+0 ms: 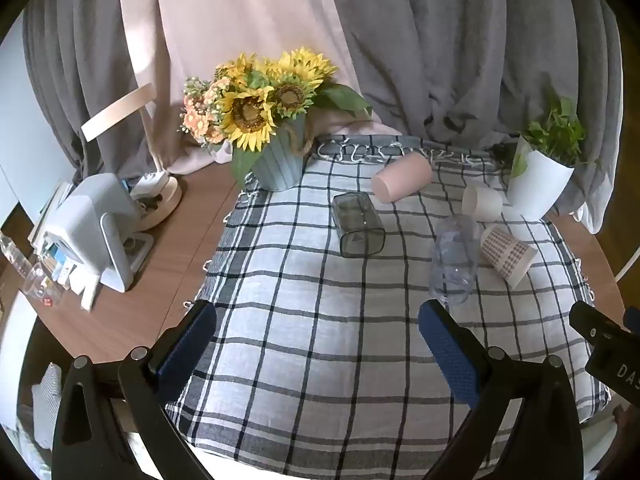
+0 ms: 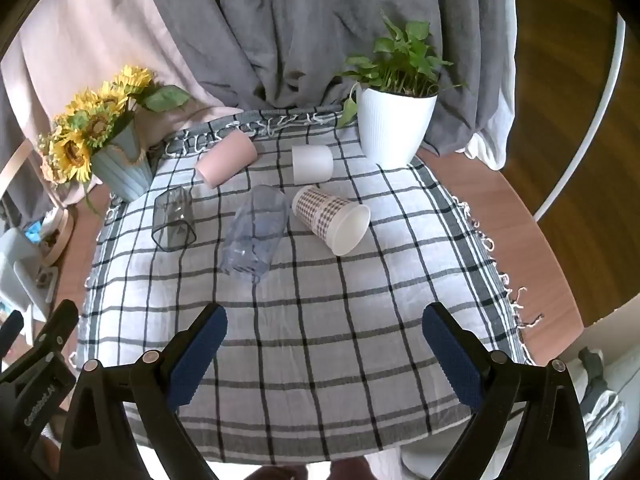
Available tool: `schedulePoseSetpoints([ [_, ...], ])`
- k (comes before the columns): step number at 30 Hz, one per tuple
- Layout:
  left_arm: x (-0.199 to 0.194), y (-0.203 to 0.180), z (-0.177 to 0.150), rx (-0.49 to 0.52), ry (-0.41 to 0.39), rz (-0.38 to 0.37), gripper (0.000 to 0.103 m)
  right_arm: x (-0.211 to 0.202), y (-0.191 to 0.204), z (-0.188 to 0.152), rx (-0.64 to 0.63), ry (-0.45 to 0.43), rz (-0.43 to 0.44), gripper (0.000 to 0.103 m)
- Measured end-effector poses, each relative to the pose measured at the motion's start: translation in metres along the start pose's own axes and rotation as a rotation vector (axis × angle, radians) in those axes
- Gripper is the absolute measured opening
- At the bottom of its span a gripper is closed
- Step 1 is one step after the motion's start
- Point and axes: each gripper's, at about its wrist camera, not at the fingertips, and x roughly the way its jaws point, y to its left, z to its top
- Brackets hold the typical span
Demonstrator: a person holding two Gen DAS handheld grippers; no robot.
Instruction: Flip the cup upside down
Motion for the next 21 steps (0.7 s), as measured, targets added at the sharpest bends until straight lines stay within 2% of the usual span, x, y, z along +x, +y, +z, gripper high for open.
schedulePoseSetpoints([
  [8,0.006,0.011,-0.001,0.008,0.013,-0.033,0.103,0.000,0.000,0.000,0.000,0.002,0.002,0.099],
  [11,0.002,0.000,0.002,0.001,0.010,-0.003,0.103,0.000,0.000,0.000,0.000,0.002,0.000,0.099],
  [21,0.000,-0.003,0.005,0.009,-0.004,-0.008,0.103,0.000,0.000,0.001,0.003,0.001,0.001,0.099],
])
